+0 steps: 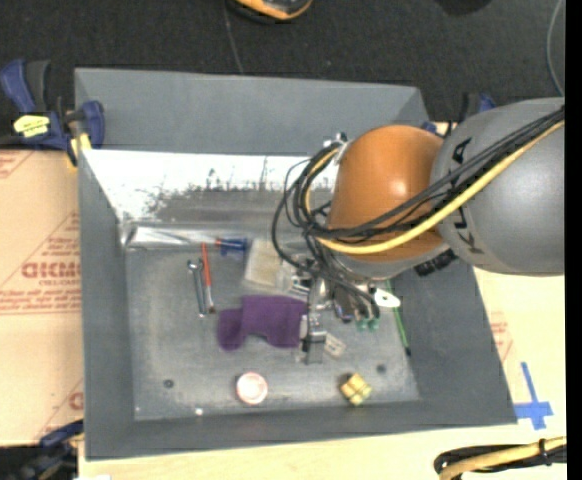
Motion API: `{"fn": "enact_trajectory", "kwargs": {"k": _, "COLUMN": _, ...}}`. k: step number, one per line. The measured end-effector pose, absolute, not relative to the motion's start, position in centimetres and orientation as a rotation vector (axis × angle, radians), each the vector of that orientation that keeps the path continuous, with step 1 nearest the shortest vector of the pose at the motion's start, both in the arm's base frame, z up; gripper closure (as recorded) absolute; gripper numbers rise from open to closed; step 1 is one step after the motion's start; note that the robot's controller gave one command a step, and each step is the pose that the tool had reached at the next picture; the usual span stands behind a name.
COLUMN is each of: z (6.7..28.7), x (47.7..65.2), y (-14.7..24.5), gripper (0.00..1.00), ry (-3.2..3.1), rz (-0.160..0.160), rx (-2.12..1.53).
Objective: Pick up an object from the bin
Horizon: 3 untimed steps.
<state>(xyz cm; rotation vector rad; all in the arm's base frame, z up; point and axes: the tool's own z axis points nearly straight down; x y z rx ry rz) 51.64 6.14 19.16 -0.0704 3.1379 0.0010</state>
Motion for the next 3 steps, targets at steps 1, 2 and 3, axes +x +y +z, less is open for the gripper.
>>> {"fn": "enact_trajectory", "kwargs": {"k": 1, "z": 14.6, "x": 53.0, "y": 1.9, "gripper": 0.0, "ry": 3.123, "rz": -0.001, "rx": -0.229}}
{"fn": "enact_trajectory", "kwargs": {"k": 2, "z": 13.8, "x": 54.0, "y": 2.3, "gripper": 0.0, "ry": 3.131, "rz": 0.0, "rx": -0.164}}
{"fn": "enact_trajectory", "kwargs": {"k": 3, "z": 10.0, "x": 56.3, "y": 3.4, "gripper": 0.0, "ry": 3.127, "rz": 0.001, "rx": -0.136}}
